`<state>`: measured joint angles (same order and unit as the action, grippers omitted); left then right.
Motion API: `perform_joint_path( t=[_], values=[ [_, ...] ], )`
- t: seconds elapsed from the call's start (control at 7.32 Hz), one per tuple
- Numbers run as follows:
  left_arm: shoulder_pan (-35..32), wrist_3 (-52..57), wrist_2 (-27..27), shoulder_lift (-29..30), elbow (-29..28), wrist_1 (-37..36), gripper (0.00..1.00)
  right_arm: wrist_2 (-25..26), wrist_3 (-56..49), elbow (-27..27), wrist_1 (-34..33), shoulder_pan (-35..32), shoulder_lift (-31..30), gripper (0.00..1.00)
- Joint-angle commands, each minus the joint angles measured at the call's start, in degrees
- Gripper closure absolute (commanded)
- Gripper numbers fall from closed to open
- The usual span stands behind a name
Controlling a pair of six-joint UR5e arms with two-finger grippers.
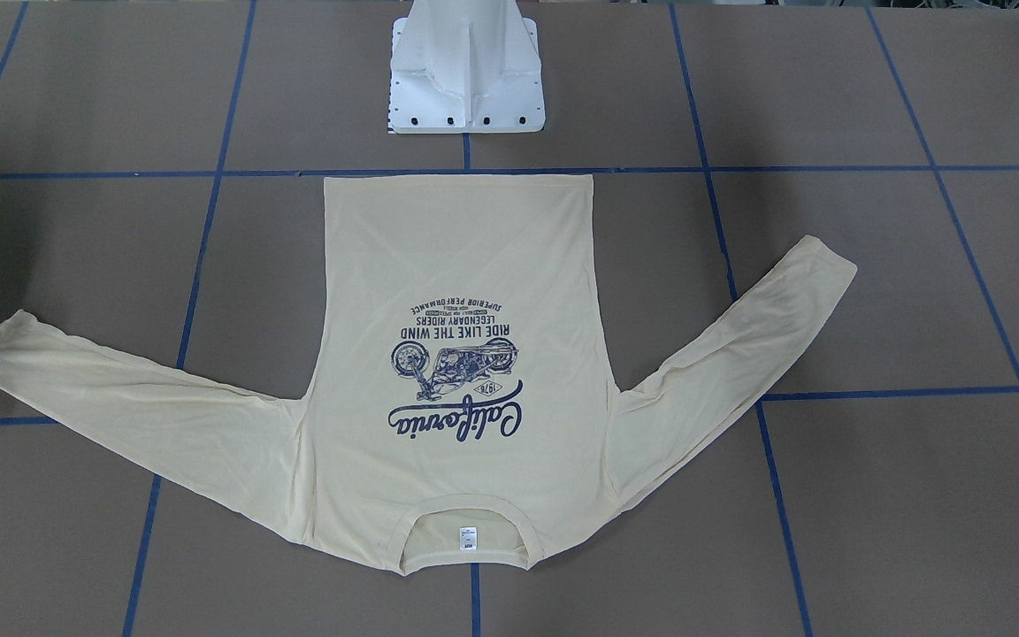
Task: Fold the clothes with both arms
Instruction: 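Move the right gripper to the sleeve cuff nearest it and grasp it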
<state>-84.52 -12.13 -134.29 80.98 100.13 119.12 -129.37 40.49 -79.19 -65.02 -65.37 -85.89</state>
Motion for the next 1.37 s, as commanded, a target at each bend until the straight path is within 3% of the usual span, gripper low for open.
perform_joint_path(
  t=[0.0, 0.27, 0.68, 0.96, 1.23],
  values=[
    [-0.1, 0.0, 0.0, 0.0, 0.1, 0.1, 0.00, -0.3, 0.0, 0.3, -0.3, 0.1, 0.8, 1.00],
    [-0.1, 0.1, -0.1, 0.0, 0.1, 0.1, 0.00, -0.4, -0.1, 1.6, -0.2, 0.1, 1.6, 1.00],
    [-0.1, 0.1, -0.2, -0.4, 0.2, 0.1, 0.00, -6.4, -0.1, -0.7, -0.5, -2.5, 1.2, 1.00],
    [-0.1, 0.1, -0.2, -0.5, 0.2, 0.2, 0.00, -6.5, 0.0, -2.3, -0.5, -2.9, 0.8, 1.00],
    [-0.1, 0.1, -0.2, -0.4, 0.8, 0.2, 0.00, -6.5, 5.7, -10.7, -4.0, -2.2, 1.9, 1.00]
  ],
)
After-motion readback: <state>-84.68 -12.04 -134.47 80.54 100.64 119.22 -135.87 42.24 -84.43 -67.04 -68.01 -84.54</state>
